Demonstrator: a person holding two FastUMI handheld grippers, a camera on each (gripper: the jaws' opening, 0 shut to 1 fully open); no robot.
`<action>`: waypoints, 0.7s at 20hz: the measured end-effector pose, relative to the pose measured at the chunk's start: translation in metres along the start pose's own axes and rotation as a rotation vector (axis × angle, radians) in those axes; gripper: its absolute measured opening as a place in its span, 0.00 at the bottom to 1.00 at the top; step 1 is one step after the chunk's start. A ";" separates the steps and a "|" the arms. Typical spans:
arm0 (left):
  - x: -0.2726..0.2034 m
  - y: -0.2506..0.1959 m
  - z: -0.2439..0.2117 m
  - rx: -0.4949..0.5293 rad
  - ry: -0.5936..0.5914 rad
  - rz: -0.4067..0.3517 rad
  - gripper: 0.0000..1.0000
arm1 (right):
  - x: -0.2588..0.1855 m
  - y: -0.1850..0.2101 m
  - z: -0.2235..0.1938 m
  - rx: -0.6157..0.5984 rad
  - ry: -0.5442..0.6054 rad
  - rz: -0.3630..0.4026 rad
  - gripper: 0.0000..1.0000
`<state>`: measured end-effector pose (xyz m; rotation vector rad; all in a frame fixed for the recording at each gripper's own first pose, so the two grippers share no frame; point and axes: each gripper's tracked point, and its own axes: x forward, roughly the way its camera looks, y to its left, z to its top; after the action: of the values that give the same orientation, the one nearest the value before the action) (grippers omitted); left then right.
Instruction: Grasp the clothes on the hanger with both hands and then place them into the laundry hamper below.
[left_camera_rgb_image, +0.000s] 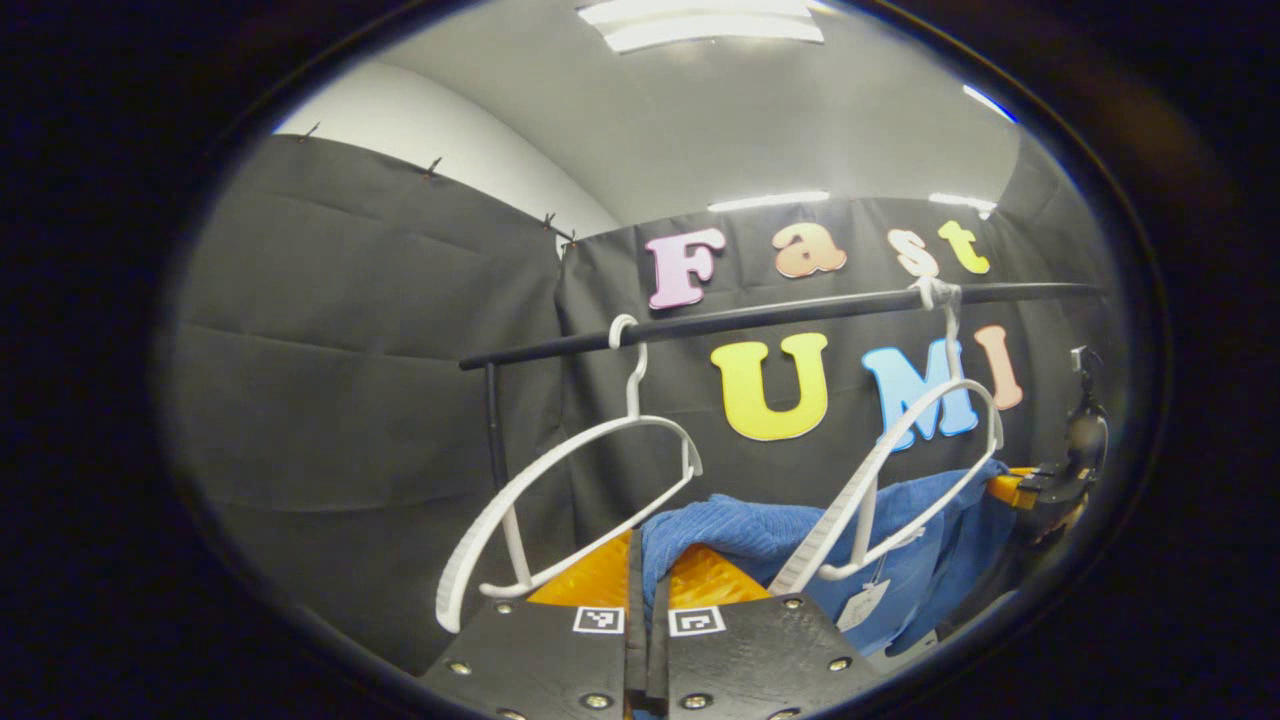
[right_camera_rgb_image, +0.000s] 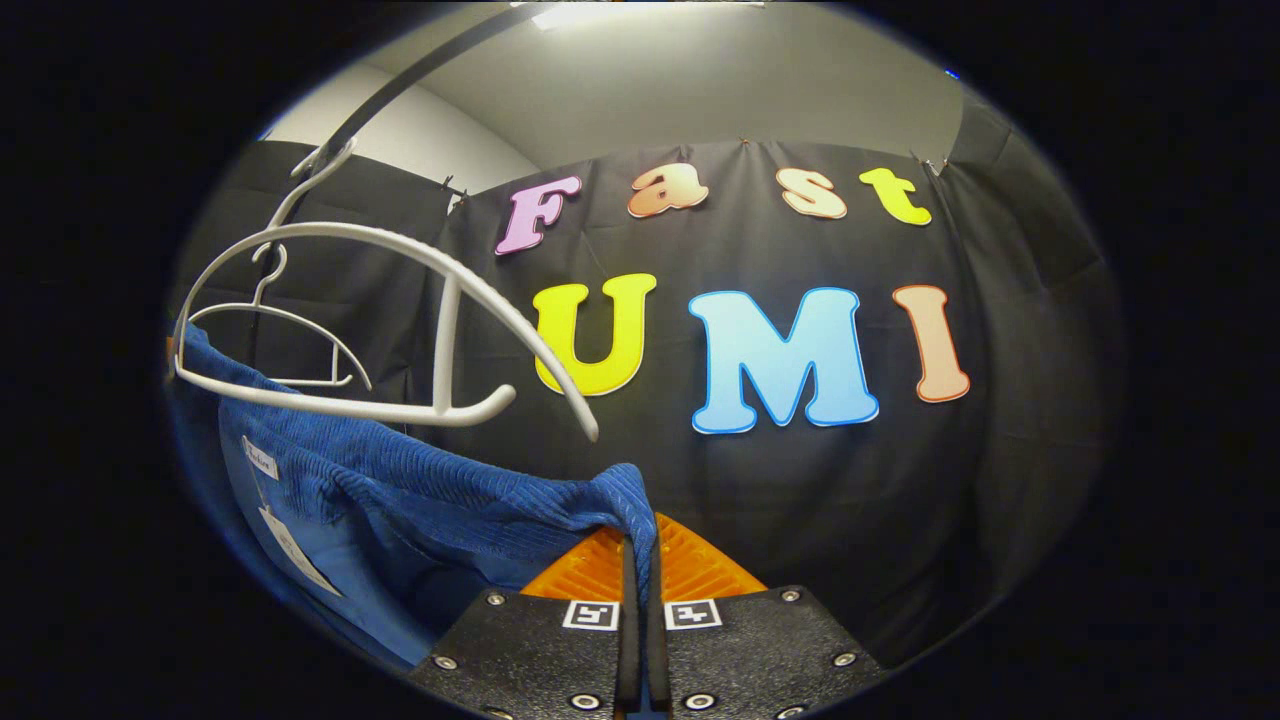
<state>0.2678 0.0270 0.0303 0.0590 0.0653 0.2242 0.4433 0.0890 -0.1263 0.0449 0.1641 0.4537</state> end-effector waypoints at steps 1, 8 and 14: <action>-0.002 0.001 -0.004 0.001 0.004 0.002 0.01 | -0.004 0.001 -0.003 -0.004 0.003 0.001 0.02; -0.036 0.011 -0.020 0.032 0.019 -0.016 0.01 | -0.054 0.012 -0.011 -0.019 0.022 -0.024 0.02; -0.050 0.010 -0.023 -0.016 0.014 -0.058 0.06 | -0.111 0.024 0.008 0.005 -0.003 -0.063 0.02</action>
<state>0.2149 0.0265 0.0113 0.0399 0.0790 0.1672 0.3361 0.0614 -0.1000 0.0450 0.1630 0.3902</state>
